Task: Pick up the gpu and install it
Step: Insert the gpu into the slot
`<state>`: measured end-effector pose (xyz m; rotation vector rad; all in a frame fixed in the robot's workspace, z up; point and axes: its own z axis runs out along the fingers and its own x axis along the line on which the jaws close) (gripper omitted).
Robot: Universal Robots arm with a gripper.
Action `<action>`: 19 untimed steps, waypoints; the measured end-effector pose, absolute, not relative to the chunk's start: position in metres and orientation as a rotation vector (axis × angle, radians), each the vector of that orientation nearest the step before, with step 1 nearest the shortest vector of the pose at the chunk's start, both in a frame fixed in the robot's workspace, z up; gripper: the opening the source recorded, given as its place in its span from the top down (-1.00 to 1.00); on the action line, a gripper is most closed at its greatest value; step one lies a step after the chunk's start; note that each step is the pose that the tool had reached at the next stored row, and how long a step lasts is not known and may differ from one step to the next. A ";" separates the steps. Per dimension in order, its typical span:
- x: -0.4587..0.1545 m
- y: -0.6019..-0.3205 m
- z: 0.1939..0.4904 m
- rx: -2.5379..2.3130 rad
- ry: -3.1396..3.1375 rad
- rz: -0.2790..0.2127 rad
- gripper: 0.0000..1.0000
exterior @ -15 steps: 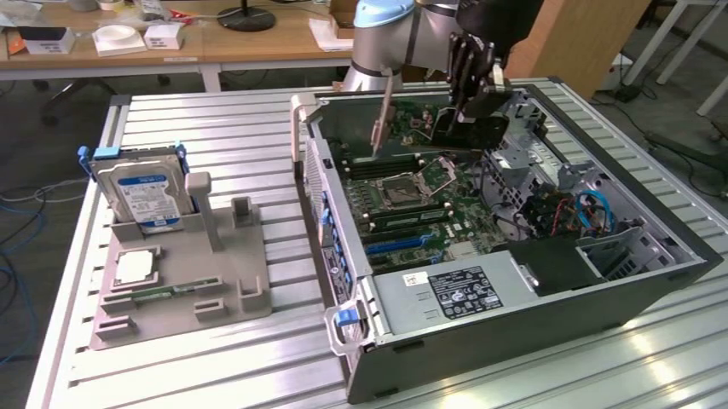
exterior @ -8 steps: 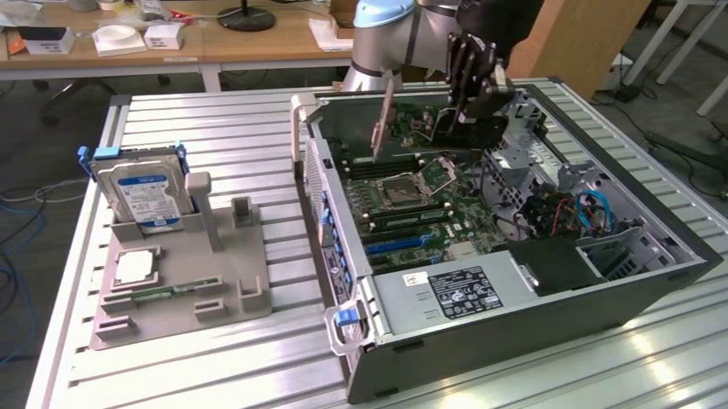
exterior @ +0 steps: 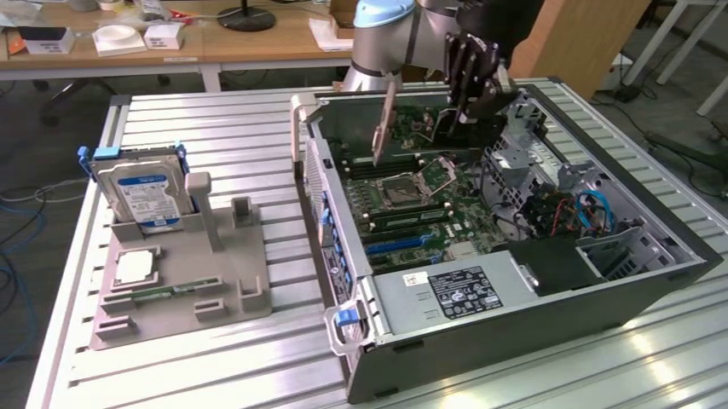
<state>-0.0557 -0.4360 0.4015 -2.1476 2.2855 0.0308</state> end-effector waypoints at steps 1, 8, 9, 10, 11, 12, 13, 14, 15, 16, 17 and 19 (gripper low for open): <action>-0.056 -0.436 0.401 -2.155 2.278 0.031 0.47; -0.056 -0.437 0.402 -2.208 2.228 0.031 0.47; -0.056 -0.437 0.402 -2.217 2.219 0.031 0.47; -0.056 -0.437 0.402 -2.226 2.210 0.031 0.47; -0.056 -0.437 0.402 -2.235 2.202 0.031 0.47; -0.056 -0.437 0.402 -2.243 2.193 0.031 0.47; -0.056 -0.437 0.401 -2.250 2.186 0.031 0.47; -0.056 -0.437 0.401 -2.255 2.181 0.031 0.47; -0.056 -0.437 0.401 -2.258 2.178 0.031 0.47; -0.056 -0.437 0.401 -2.259 2.177 0.031 0.47; -0.056 -0.437 0.402 -2.259 2.177 0.031 0.47; -0.056 -0.437 0.402 -2.259 2.177 0.031 0.47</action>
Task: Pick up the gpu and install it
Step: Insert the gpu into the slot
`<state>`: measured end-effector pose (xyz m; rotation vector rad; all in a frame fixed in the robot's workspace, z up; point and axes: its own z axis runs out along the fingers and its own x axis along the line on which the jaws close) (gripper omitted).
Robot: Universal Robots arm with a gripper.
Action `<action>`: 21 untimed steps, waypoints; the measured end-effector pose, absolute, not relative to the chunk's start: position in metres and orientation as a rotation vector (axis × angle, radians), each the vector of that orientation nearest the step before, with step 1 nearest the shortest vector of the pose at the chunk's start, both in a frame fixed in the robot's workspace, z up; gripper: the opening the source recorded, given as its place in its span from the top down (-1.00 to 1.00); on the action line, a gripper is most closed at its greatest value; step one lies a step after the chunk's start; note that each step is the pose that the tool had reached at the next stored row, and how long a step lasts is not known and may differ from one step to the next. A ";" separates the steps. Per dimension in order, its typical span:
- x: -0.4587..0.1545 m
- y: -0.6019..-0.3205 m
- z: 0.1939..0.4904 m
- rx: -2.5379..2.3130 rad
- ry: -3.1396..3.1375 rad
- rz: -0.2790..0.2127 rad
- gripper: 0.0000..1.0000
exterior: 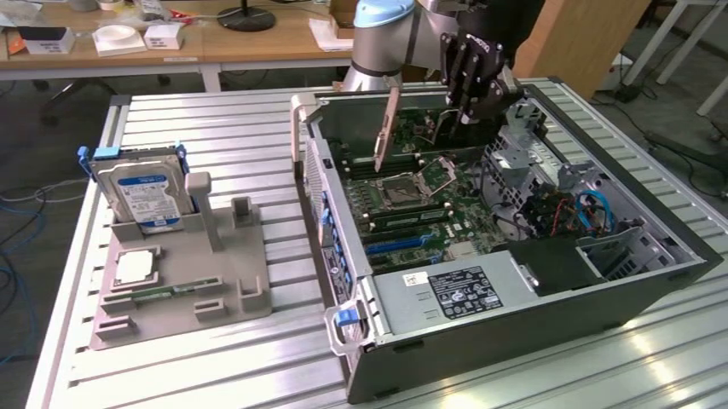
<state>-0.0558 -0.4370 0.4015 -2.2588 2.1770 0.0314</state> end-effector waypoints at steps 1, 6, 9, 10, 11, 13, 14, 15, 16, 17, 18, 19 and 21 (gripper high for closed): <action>-0.056 -0.437 0.402 -2.259 2.177 0.031 0.47; -0.056 -0.437 0.402 -2.259 2.177 0.031 0.47; -0.056 -0.437 0.401 -2.259 2.177 0.031 0.47; -0.056 -0.437 0.401 -2.259 2.177 0.031 0.47; -0.057 -0.437 0.401 -2.259 2.177 0.032 0.47; -0.058 -0.437 0.401 -2.259 2.177 0.032 0.47; -0.058 -0.437 0.402 -2.259 2.177 0.031 0.47; -0.058 -0.437 0.401 -2.259 2.177 0.031 0.47; -0.058 -0.437 0.401 -2.259 2.177 0.031 0.47; -0.058 -0.437 0.401 -2.259 2.177 0.032 0.47; -0.058 -0.437 0.401 -2.259 2.177 0.032 0.47; -0.058 -0.437 0.401 -2.259 2.177 0.032 0.47; -0.058 -0.437 0.400 -2.259 2.177 0.033 0.47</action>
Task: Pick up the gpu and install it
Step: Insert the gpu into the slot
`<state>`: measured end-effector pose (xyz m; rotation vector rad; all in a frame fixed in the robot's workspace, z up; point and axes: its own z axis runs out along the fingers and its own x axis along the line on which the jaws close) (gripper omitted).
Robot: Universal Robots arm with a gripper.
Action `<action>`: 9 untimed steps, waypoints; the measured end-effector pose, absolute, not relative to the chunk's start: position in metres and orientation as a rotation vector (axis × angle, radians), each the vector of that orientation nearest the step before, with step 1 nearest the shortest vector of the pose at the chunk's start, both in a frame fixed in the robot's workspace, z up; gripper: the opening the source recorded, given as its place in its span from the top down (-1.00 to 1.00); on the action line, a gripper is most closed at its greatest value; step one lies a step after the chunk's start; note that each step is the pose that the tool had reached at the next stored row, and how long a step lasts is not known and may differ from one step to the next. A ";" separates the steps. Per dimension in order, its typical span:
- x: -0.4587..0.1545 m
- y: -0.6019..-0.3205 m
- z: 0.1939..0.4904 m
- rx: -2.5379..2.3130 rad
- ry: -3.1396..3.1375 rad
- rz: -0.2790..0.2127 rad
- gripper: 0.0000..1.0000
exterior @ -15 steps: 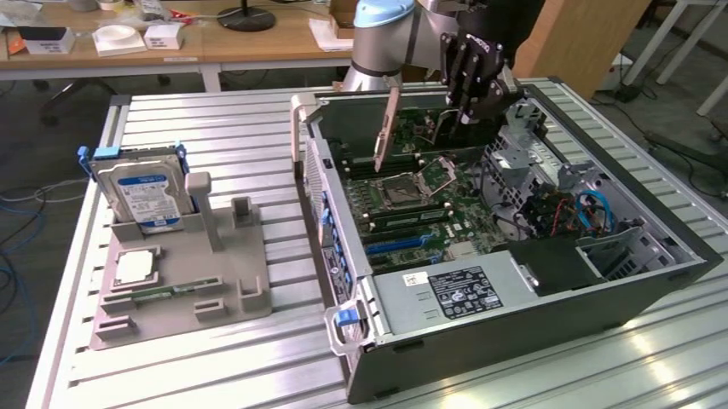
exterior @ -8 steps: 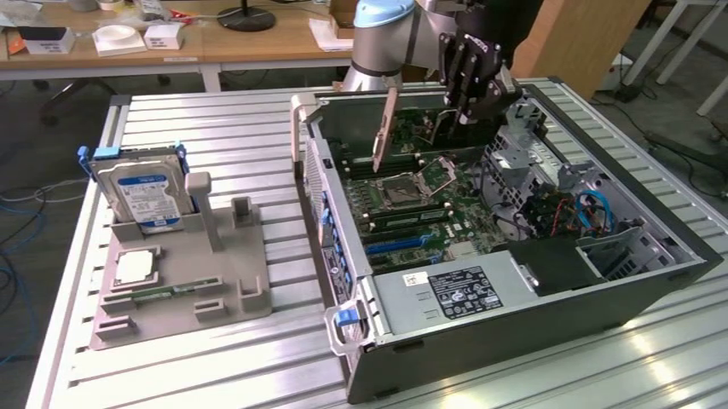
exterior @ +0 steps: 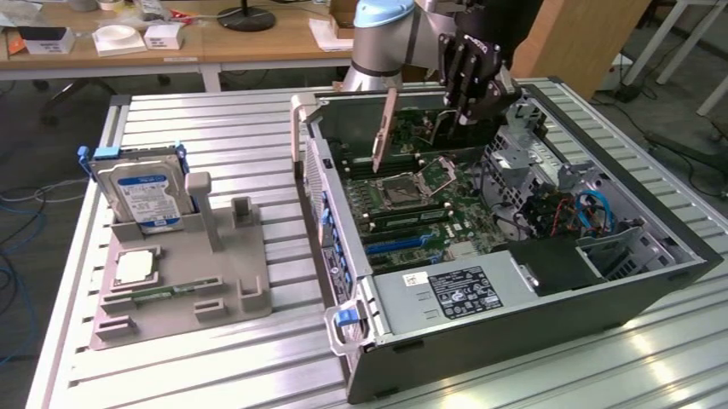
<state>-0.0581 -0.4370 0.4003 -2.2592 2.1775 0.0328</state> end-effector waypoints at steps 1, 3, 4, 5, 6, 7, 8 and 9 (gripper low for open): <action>-0.059 -0.437 0.399 -2.259 2.178 0.033 0.47; -0.059 -0.437 0.397 -2.260 2.178 0.032 0.47; -0.059 -0.437 0.397 -2.261 2.179 0.031 0.47; -0.059 -0.437 0.397 -2.261 2.179 0.030 0.47; -0.059 -0.437 0.397 -2.261 2.179 0.029 0.47; -0.060 -0.437 0.396 -2.260 2.179 0.028 0.47; -0.059 -0.437 0.396 -2.260 2.179 0.027 0.47; -0.059 -0.437 0.395 -2.260 2.178 0.027 0.47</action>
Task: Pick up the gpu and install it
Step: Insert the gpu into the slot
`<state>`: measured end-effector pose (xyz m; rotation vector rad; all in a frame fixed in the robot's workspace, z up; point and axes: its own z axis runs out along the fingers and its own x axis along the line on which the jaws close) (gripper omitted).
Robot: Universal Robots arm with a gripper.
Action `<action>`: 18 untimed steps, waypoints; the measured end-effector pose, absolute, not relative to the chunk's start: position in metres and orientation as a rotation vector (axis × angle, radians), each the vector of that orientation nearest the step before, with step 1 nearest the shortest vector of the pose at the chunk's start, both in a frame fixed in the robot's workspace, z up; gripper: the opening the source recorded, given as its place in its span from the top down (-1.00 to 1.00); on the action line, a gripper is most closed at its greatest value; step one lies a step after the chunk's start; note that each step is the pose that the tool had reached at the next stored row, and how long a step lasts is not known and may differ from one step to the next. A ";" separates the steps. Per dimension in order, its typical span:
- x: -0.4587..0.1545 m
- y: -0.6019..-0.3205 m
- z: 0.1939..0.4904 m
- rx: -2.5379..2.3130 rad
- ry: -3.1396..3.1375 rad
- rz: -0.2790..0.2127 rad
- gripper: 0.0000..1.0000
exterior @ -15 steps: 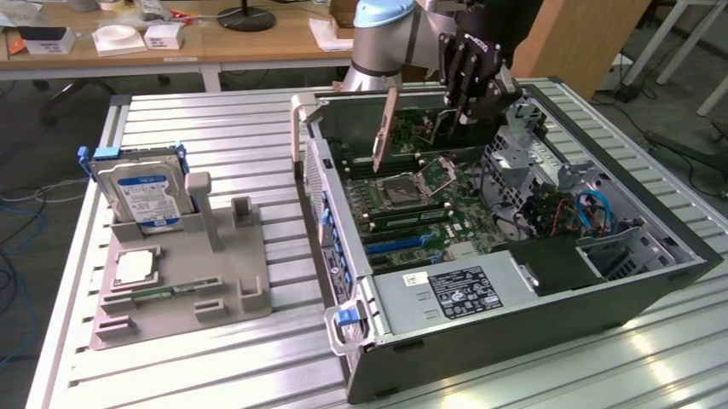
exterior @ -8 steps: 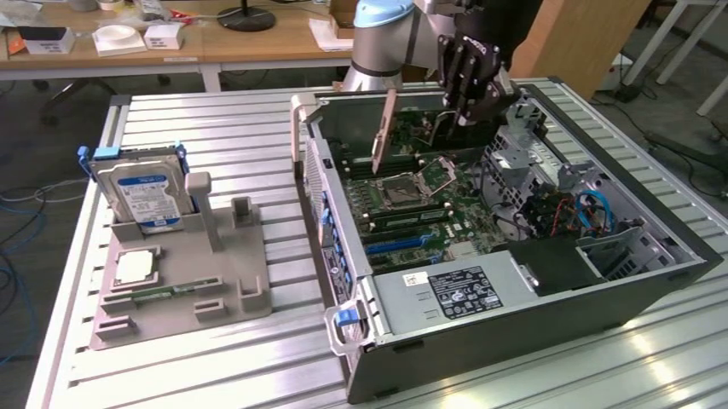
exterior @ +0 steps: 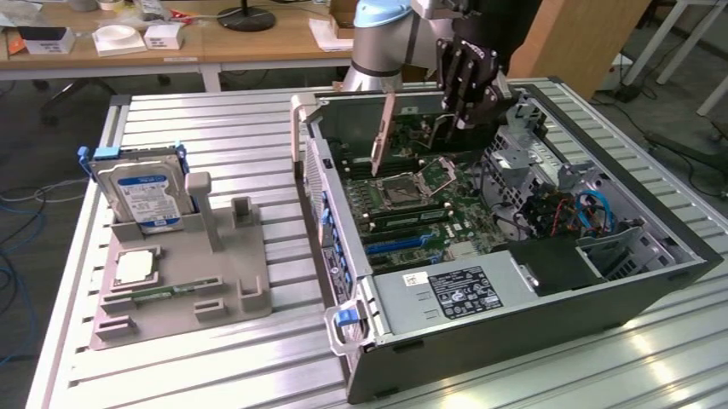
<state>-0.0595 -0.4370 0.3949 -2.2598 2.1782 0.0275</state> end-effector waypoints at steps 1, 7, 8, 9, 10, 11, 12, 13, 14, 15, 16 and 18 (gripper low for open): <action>-0.060 -0.437 0.393 -2.260 2.178 0.027 0.47; -0.064 -0.437 0.390 -2.258 2.176 0.018 0.47; -0.064 -0.437 0.390 -2.256 2.174 0.014 0.47; -0.065 -0.437 0.389 -2.255 2.173 0.011 0.47; -0.065 -0.437 0.388 -2.253 2.171 0.008 0.47; -0.065 -0.437 0.387 -2.252 2.171 0.006 0.47; -0.065 -0.437 0.385 -2.252 2.170 0.005 0.47; -0.065 -0.437 0.383 -2.251 2.170 0.004 0.47; -0.065 -0.437 0.381 -2.251 2.169 0.002 0.47; -0.066 -0.437 0.380 -2.250 2.168 0.000 0.47; -0.066 -0.437 0.379 -2.249 2.167 -0.003 0.47; -0.066 -0.437 0.377 -2.247 2.165 -0.007 0.47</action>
